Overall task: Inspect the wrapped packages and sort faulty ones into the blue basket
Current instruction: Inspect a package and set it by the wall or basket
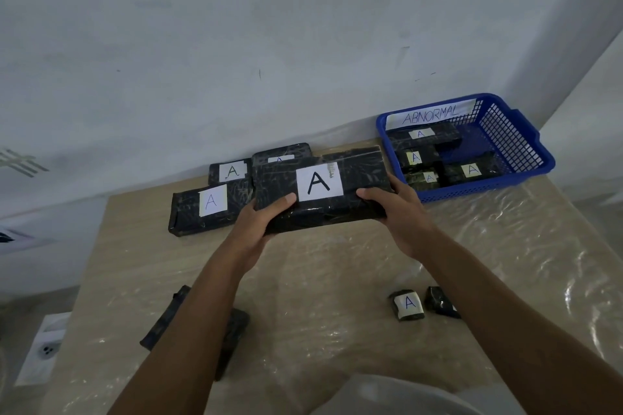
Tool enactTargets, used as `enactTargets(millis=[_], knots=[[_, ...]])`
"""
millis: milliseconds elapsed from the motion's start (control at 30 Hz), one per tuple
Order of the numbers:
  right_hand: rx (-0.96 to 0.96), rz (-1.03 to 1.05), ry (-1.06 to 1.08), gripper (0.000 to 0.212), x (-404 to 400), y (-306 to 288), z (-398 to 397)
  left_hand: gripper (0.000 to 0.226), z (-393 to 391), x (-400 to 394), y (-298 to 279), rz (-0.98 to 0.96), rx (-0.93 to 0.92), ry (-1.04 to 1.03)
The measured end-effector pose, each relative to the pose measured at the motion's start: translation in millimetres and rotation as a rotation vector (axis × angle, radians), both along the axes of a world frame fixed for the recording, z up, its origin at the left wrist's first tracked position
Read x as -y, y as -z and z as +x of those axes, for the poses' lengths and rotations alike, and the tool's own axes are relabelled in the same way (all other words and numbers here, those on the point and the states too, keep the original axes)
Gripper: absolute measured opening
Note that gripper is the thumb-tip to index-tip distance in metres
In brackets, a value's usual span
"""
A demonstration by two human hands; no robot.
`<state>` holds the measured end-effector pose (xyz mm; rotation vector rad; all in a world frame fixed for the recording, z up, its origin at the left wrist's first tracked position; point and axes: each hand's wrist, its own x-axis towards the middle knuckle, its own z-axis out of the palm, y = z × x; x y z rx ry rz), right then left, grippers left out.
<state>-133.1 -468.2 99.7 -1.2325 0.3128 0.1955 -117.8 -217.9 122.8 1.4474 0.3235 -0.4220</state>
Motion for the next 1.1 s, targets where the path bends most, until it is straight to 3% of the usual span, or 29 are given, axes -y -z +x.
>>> enactTargets(millis=[67,133,233,300,367,467,533,633,667,733,767,900,1033,1100], knots=[[0.017,-0.038,-0.033,0.046,-0.5,-3.6,-1.0,0.039,-1.0,-2.3,-0.7,0.006,-0.001,-0.019],[0.122,-0.214,-0.123,0.054,-0.8,-3.5,-4.5,0.023,-2.0,-3.5,-3.6,-0.005,-0.023,-0.05],[0.369,-0.617,-0.179,0.098,1.2,-1.0,-9.8,0.011,-1.3,-6.1,-12.6,-0.047,-0.087,-0.091],[0.58,-0.769,-0.121,0.119,4.5,2.4,-9.6,0.008,0.7,-11.5,-17.4,-0.066,-0.119,-0.094],[0.76,-0.77,-0.081,0.112,5.6,1.1,-7.7,0.01,2.5,-14.0,-22.8,-0.069,-0.135,-0.061],[0.857,-0.67,0.012,0.081,0.8,-6.9,-2.1,0.012,3.0,-11.8,-28.8,-0.042,-0.128,-0.013],[0.833,-0.58,0.043,0.064,-0.7,-9.6,0.8,0.013,2.3,-9.5,-32.7,-0.082,-0.098,-0.006],[0.634,-0.36,0.067,0.053,-4.8,-14.4,-1.7,0.016,-2.6,-3.6,-33.6,-0.171,0.016,-0.029],[0.569,-0.278,0.089,0.052,-6.8,-16.0,-3.6,0.024,-5.9,-0.9,-31.3,-0.177,0.091,-0.04],[0.5,-0.192,0.139,0.044,-10.2,-20.4,-5.9,0.066,-10.1,2.3,-21.9,-0.137,0.228,-0.089],[0.483,-0.189,0.146,0.039,-10.8,-21.0,-5.6,0.074,-13.1,4.1,-20.0,-0.114,0.292,-0.107],[0.449,-0.195,0.144,0.025,-9.3,-24.0,-1.4,0.066,-18.4,7.1,-12.2,-0.072,0.406,-0.107],[0.365,-0.101,0.153,0.035,-12.8,-23.4,1.2,0.059,-15.9,9.9,-10.6,-0.089,0.426,-0.16],[0.288,-0.103,0.123,0.066,-12.2,-22.4,4.1,0.045,-11.6,12.9,-11.3,-0.064,0.419,-0.247]])
